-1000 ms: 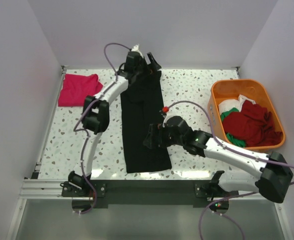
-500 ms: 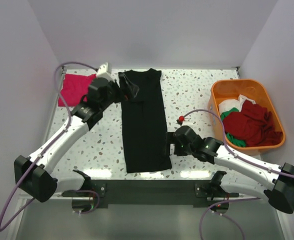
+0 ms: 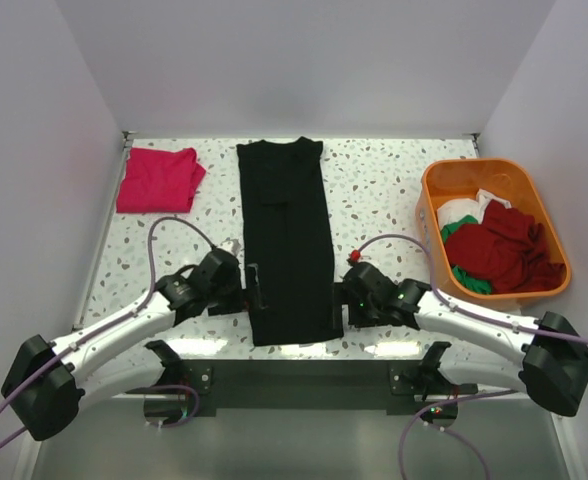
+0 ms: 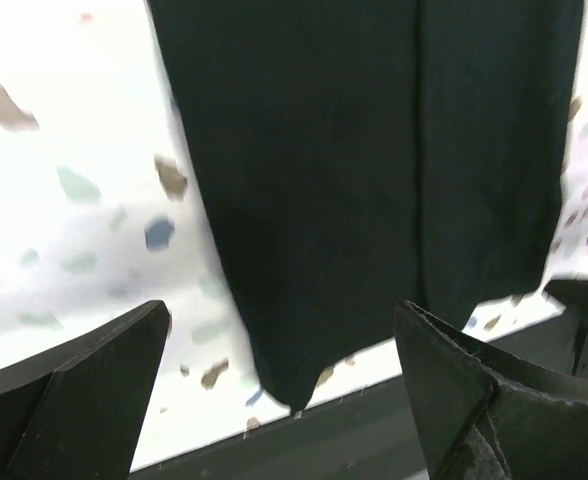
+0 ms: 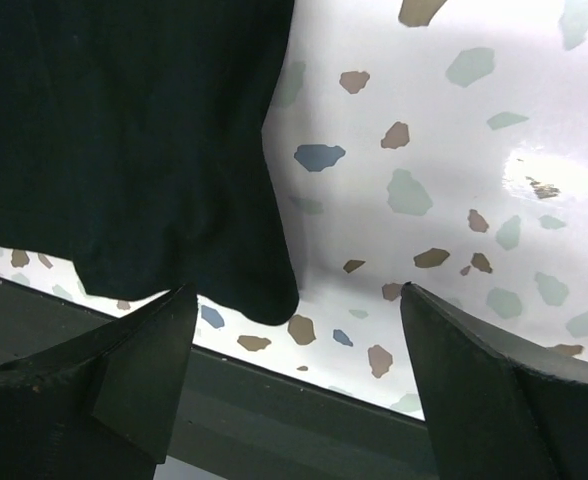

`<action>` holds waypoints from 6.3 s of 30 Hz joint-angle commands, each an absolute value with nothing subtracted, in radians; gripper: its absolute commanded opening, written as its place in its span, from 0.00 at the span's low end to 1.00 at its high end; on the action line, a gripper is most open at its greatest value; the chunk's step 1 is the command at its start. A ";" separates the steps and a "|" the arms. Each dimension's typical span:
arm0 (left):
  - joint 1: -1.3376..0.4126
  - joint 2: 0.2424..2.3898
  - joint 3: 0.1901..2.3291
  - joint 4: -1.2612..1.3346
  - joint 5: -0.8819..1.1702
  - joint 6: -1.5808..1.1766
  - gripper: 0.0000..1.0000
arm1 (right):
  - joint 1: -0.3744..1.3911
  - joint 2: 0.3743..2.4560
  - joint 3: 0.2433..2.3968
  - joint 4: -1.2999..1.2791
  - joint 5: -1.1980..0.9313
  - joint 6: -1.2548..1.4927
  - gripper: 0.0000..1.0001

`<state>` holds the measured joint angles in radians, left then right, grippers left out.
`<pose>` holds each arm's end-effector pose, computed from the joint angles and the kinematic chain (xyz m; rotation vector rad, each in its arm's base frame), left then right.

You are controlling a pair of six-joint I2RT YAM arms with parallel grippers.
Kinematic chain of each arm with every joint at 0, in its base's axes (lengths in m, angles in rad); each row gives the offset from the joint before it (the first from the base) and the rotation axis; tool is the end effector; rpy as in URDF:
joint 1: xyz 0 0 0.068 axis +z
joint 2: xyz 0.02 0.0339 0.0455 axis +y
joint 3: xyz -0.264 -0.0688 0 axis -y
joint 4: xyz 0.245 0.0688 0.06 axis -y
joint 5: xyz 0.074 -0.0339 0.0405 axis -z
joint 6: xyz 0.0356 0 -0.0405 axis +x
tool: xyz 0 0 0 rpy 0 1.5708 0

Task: Fold and stack the t-shirts
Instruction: Fold the tshirt

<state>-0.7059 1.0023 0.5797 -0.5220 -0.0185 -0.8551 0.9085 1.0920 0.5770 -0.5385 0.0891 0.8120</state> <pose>0.1451 -0.1229 0.2014 -0.2034 2.6163 -0.5805 0.1226 0.1520 0.1842 -0.0984 2.6991 0.4631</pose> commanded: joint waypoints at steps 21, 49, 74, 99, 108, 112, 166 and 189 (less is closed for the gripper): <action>-0.847 0.991 0.365 -0.427 0.179 -1.023 0.37 | 0.907 1.183 0.506 -0.368 -0.047 0.893 0.44; -0.865 0.850 0.397 -0.454 0.166 -0.985 0.00 | 0.910 0.965 0.426 -0.391 -0.146 0.988 0.00; -0.536 1.297 0.885 -0.282 -0.035 -0.742 0.00 | 0.621 1.429 1.023 -0.292 0.094 0.687 0.00; -0.359 1.730 1.218 -0.186 -0.009 -0.607 0.00 | 0.499 1.882 1.419 -0.190 0.167 0.479 0.00; -0.330 1.830 1.298 -0.219 -0.015 -0.612 0.00 | 0.471 1.976 1.492 -0.187 0.150 0.457 0.00; -0.321 1.856 1.319 -0.227 -0.006 -0.609 0.00 | 0.459 1.990 1.503 -0.172 0.129 0.454 0.06; -0.321 1.582 0.667 -0.026 0.216 -0.690 0.13 | 0.460 1.744 0.836 -0.043 -0.275 0.663 0.32; -0.552 0.953 0.495 -0.541 0.169 -0.764 0.00 | 0.594 1.175 0.561 -0.506 -0.383 0.564 0.00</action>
